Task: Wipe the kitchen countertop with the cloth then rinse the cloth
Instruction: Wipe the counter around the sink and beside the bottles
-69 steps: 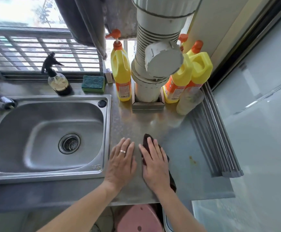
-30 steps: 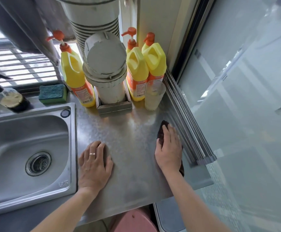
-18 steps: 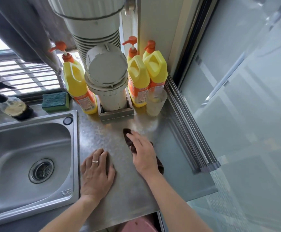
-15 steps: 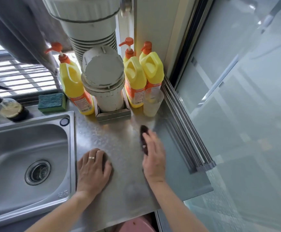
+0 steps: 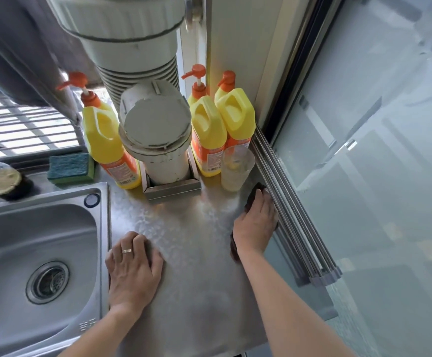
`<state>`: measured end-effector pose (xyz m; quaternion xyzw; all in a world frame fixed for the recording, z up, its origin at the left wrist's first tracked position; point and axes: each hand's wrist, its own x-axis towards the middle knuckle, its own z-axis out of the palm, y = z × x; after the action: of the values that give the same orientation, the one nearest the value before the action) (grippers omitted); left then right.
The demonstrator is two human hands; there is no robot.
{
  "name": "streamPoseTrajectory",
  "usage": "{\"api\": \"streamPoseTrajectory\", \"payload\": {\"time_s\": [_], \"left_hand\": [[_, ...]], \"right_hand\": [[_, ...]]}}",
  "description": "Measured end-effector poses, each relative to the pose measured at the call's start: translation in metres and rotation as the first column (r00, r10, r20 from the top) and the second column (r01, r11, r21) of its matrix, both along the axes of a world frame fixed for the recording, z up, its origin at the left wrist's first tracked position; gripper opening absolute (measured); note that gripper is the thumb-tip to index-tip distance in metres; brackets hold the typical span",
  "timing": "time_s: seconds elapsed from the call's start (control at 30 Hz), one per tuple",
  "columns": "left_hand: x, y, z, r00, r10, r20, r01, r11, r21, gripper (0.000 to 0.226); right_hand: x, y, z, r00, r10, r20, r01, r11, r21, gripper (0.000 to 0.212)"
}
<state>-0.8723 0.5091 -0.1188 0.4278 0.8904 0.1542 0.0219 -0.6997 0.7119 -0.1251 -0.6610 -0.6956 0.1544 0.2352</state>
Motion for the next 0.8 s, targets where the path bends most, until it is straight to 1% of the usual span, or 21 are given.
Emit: {"api": "streamPoseTrajectory", "payload": {"time_s": [0.07,0.17,0.23,0.3,0.33,0.37,0.43,0.47,0.5,0.53,0.6,0.67,0.7,0.73,0.77,0.8], "left_hand": [[-0.001,0.0,-0.001,1.0,-0.003,-0.01,0.003,1.0,-0.005,0.031],[-0.001,0.0,-0.001,1.0,-0.004,-0.023,0.003,1.0,-0.01,0.034],[-0.001,0.0,0.0,1.0,-0.006,-0.026,0.006,1.0,-0.009,0.036],[-0.001,0.0,0.001,1.0,-0.009,-0.025,0.009,1.0,-0.004,0.036],[-0.002,0.0,0.001,1.0,-0.01,-0.024,0.01,1.0,-0.001,0.036],[-0.002,-0.001,0.001,1.0,-0.01,-0.023,0.01,1.0,0.0,0.035],[-0.003,-0.001,0.0,1.0,-0.01,-0.019,0.01,1.0,-0.003,0.035],[-0.003,-0.001,-0.001,1.0,-0.009,-0.015,0.009,1.0,-0.01,0.035],[-0.004,-0.001,-0.001,1.0,-0.012,-0.013,0.012,1.0,-0.018,0.035],[-0.004,-0.002,-0.002,1.0,-0.017,-0.015,0.017,1.0,-0.019,0.035],[-0.004,-0.001,0.0,0.999,-0.031,-0.025,0.031,0.999,-0.009,0.035],[-0.004,-0.002,0.001,0.999,-0.044,-0.017,0.044,0.999,0.002,0.033],[-0.004,-0.003,0.003,0.999,-0.05,-0.01,0.05,0.999,0.015,0.031],[-0.005,-0.004,0.003,0.998,-0.066,-0.011,0.066,0.998,0.024,0.029],[-0.007,-0.007,0.004,0.995,-0.097,-0.03,0.098,0.995,0.025,0.027],[-0.01,-0.011,0.004,0.988,-0.139,-0.063,0.14,0.99,0.02,0.025]], "right_hand": [[0.003,-0.003,-0.002,0.997,0.07,0.009,-0.071,0.997,0.026,0.066],[0.002,-0.026,0.001,0.976,0.22,-0.004,-0.219,0.974,0.05,0.062],[-0.001,-0.047,0.002,0.934,0.356,-0.031,-0.353,0.933,0.071,0.057],[0.0,-0.059,0.001,0.872,0.488,-0.036,-0.483,0.87,0.094,0.054],[0.002,-0.058,0.001,0.868,0.495,-0.038,-0.488,0.865,0.113,0.053],[0.005,-0.055,-0.001,0.897,0.439,-0.047,-0.43,0.893,0.131,0.053],[0.004,-0.049,-0.004,0.976,0.203,-0.079,-0.192,0.973,0.125,0.059],[-0.001,-0.048,-0.004,0.99,0.125,-0.071,-0.116,0.987,0.11,0.062],[-0.009,-0.051,-0.005,0.992,0.117,-0.042,-0.112,0.988,0.106,0.063],[-0.018,-0.056,-0.005,0.986,0.166,-0.012,-0.164,0.98,0.11,0.061],[-0.035,-0.067,-0.006,0.931,0.366,-0.004,-0.362,0.924,0.125,0.057],[-0.043,-0.073,-0.005,0.813,0.582,-0.031,-0.575,0.81,0.114,0.056],[-0.043,-0.073,-0.004,0.763,0.644,-0.052,-0.638,0.764,0.098,0.057],[-0.042,-0.071,-0.004,0.755,0.652,-0.075,-0.647,0.758,0.084,0.058],[-0.041,-0.068,-0.003,0.8,0.593,-0.093,-0.589,0.805,0.074,0.058],[-0.042,-0.065,-0.003,0.872,0.48,-0.096,-0.476,0.877,0.067,0.059]]}}
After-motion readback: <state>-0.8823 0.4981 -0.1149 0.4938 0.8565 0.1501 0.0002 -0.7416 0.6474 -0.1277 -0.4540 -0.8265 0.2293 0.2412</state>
